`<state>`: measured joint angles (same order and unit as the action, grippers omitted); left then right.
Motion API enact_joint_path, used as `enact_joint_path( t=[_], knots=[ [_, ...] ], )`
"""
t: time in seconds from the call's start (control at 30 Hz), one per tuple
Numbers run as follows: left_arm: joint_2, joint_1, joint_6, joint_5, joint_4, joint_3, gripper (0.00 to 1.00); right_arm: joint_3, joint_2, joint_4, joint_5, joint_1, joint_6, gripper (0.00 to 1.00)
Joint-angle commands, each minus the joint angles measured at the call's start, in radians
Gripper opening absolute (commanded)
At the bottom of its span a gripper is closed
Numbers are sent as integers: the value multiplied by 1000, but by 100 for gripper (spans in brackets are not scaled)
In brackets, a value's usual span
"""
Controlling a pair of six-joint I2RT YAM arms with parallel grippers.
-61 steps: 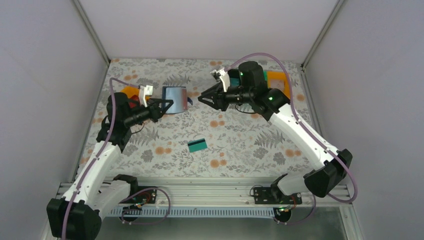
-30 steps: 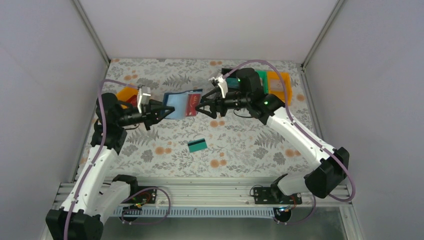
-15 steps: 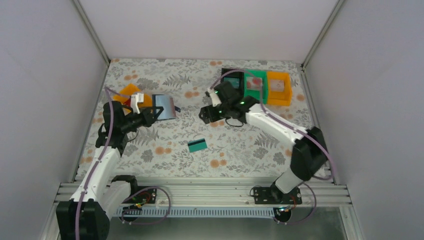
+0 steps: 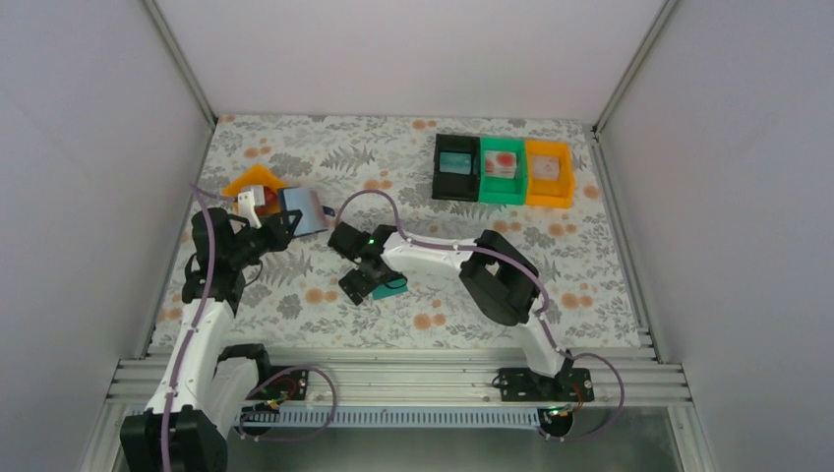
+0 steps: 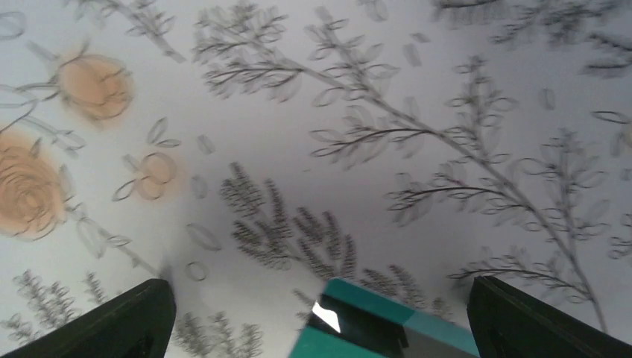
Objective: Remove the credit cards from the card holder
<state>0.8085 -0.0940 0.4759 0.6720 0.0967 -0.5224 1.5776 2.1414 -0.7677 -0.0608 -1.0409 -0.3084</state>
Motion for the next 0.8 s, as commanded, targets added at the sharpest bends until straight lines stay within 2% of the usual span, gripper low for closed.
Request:
enact_joint_path(
  t=[0.0,0.47,0.63,0.77],
  knots=[
    [-14,-13,-8,-8,-23,4,2,40,62,-100,-60,-41,-37,99],
    [5,-16,14,9,-72,25,2,-136,-12,-194,-184,-47,-97,98],
    [-3,-16,7,6,-75,28,3,-260,-91,-132,-182,30,-113,98],
    [-5,-17,11,8,-77,32,2,-287,-117,-70,-137,136,-78,96]
  ],
)
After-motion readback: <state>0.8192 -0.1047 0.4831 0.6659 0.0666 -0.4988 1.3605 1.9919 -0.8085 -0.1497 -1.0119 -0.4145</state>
